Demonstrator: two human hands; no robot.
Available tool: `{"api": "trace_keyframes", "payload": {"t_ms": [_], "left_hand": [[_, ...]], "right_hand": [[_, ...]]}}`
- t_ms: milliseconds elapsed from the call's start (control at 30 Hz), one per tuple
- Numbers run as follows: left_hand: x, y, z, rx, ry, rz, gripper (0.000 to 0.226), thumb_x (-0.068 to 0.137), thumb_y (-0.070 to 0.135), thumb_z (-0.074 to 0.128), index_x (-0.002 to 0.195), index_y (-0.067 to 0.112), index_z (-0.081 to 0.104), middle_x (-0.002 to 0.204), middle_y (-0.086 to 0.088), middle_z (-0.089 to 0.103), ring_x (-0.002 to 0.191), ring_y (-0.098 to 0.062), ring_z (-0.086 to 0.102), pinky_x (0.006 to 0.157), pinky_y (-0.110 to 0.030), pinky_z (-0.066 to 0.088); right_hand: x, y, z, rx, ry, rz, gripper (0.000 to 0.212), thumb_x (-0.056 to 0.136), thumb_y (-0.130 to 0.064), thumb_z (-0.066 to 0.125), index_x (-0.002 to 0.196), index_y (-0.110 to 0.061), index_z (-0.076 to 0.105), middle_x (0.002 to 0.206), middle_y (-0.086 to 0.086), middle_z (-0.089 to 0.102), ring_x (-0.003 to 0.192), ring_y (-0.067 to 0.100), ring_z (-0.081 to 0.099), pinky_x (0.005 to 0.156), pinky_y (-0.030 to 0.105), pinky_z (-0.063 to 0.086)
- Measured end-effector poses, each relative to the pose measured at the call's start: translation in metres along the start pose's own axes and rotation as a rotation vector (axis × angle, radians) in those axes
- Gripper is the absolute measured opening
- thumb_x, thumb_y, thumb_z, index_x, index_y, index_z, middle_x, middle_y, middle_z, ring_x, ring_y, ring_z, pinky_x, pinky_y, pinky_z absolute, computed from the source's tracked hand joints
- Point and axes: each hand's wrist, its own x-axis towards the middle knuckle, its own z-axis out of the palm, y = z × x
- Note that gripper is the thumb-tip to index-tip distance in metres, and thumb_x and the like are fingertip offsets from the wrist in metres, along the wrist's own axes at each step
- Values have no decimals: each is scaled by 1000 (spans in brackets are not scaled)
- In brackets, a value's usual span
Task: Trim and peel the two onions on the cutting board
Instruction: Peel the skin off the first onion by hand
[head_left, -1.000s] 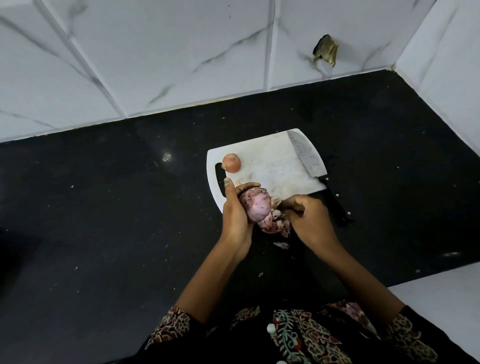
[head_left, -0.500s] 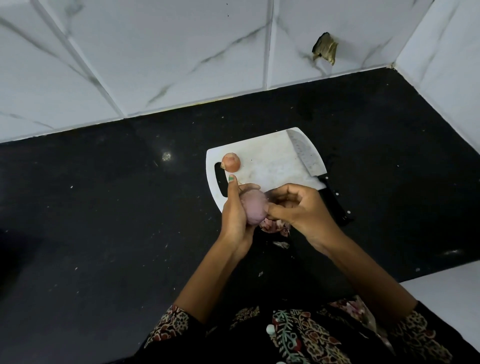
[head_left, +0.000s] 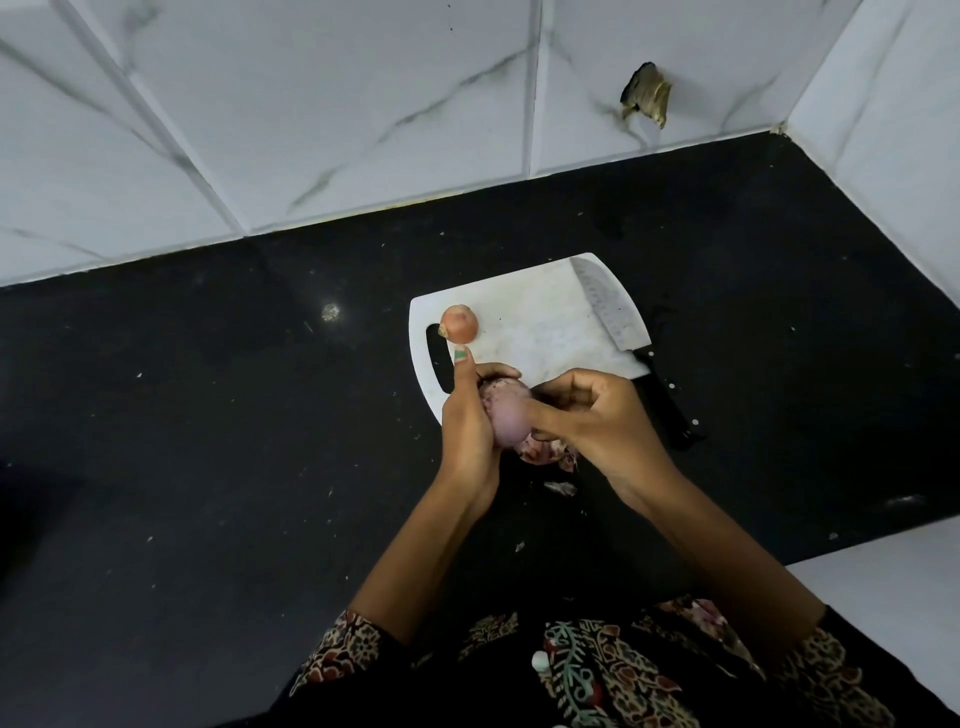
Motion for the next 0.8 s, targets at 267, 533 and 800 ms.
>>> {"api": "trace_keyframes", "payload": {"t_ms": [267, 533, 800], "left_hand": [[-2, 0, 0, -36, -17, 2, 56, 95, 56, 36, 74, 12, 63, 74, -7, 64, 71, -20, 62, 72, -33, 51], [1, 4, -1, 12, 85, -62, 61, 95, 62, 27, 87, 15, 65, 81, -5, 72, 78, -20, 68, 70, -31, 54], [-1, 2, 0, -109, 71, -201, 64, 94, 65, 29, 84, 12, 65, 83, -8, 68, 74, -21, 65, 75, -33, 51]], "right_hand": [[1, 1, -4, 51, 1, 39, 20, 76, 9, 67, 71, -11, 70, 67, 4, 70, 64, 14, 66, 65, 26, 56], [-5, 0, -3, 121, -38, 31, 20, 71, -16, 77, 87, -6, 72, 84, 8, 74, 82, 20, 71, 77, 30, 58], [-5, 2, 0, 36, 74, -29, 12, 72, 3, 76, 75, -8, 72, 70, 6, 73, 65, 14, 68, 64, 22, 55]]}}
